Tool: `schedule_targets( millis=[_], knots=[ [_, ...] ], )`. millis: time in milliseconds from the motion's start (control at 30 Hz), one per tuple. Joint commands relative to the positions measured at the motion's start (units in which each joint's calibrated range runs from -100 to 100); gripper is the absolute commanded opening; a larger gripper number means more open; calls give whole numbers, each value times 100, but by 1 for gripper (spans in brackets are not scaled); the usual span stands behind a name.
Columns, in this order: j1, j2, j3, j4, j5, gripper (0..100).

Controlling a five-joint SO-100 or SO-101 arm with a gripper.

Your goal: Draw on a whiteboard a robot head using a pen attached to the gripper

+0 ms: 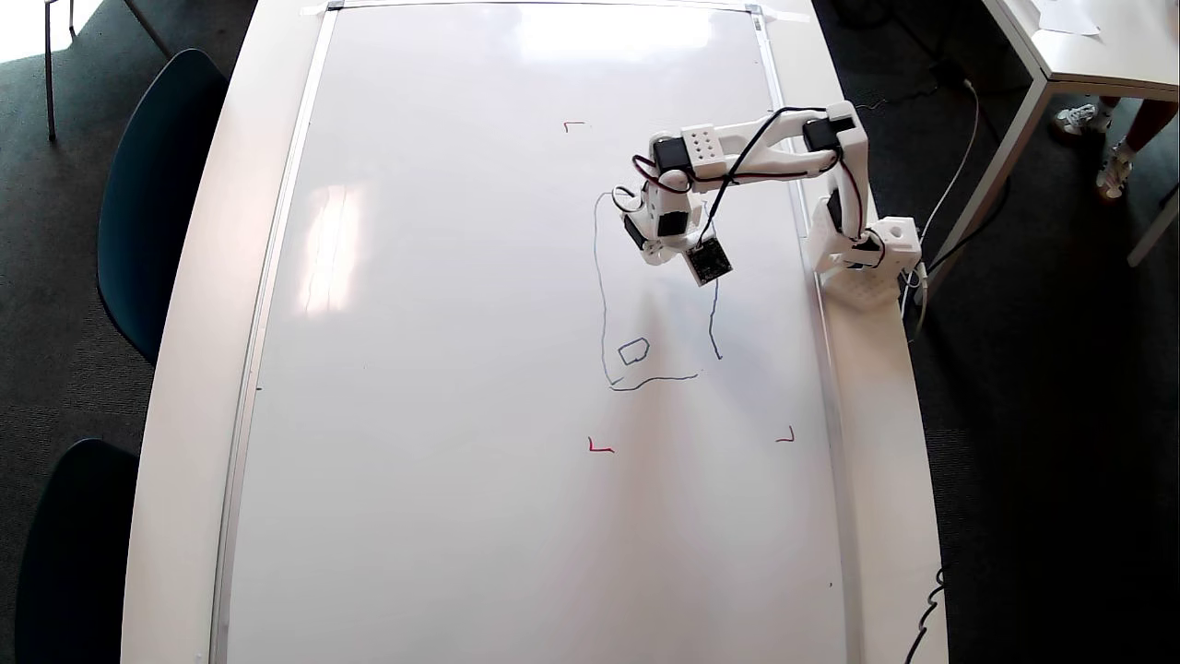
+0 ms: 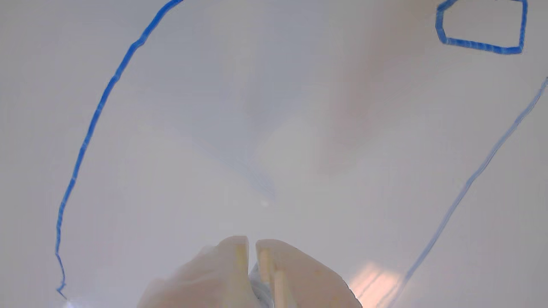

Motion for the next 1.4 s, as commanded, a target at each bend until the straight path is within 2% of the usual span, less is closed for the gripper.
schedule_targets(
  millis=[0,333,1367],
  knots=[
    [113,-37,-164,-94,55,1],
    [371,165,-227,-364,60,1],
    [327,485,-282,-1059,66,1]
  ],
)
